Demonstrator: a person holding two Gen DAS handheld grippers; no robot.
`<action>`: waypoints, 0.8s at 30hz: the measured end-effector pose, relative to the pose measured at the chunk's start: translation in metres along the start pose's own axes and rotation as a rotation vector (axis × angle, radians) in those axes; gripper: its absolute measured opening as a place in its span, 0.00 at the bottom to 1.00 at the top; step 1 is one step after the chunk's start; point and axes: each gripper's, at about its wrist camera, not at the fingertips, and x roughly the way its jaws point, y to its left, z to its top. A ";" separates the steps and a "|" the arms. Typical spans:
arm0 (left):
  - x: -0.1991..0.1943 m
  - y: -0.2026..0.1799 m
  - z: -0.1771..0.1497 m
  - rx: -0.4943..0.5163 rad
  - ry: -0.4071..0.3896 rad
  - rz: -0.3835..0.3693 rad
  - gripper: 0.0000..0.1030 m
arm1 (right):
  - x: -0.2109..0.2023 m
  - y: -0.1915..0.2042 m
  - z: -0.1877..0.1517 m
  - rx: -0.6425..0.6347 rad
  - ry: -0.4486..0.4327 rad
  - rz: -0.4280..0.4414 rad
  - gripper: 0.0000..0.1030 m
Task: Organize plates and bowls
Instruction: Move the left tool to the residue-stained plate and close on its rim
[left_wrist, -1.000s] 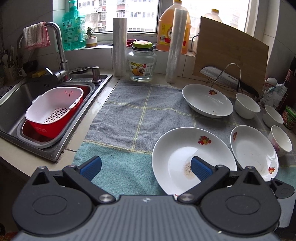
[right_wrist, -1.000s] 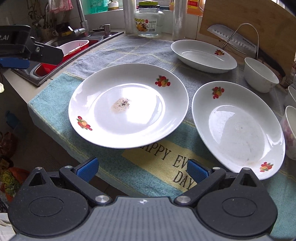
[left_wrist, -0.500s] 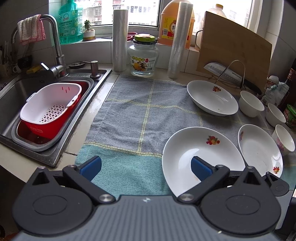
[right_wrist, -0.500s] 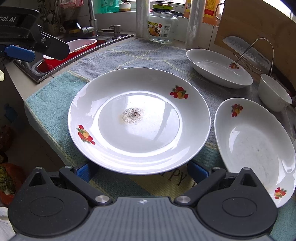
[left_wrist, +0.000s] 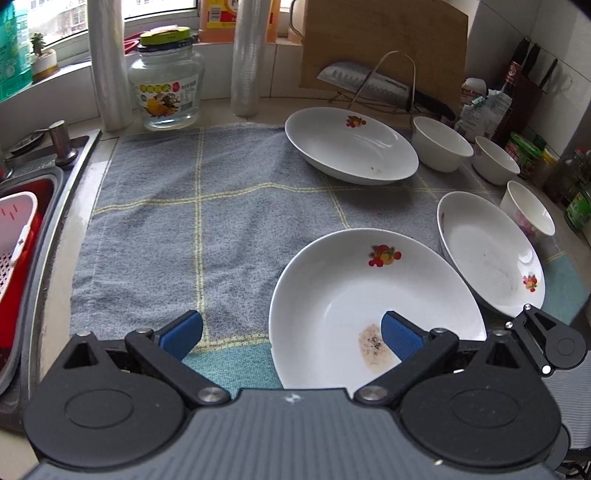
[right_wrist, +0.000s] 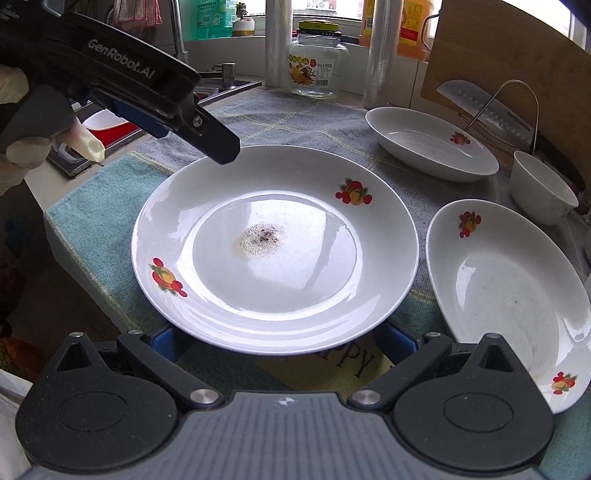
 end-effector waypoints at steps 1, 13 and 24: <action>0.007 0.002 0.001 0.018 0.020 -0.024 0.99 | 0.000 0.000 0.000 0.005 -0.001 -0.004 1.00; 0.047 -0.008 0.024 0.180 0.132 -0.220 0.99 | -0.001 0.004 -0.001 0.037 0.010 -0.032 1.00; 0.060 -0.003 0.030 0.104 0.186 -0.250 0.99 | -0.004 0.001 -0.009 0.001 -0.051 0.000 1.00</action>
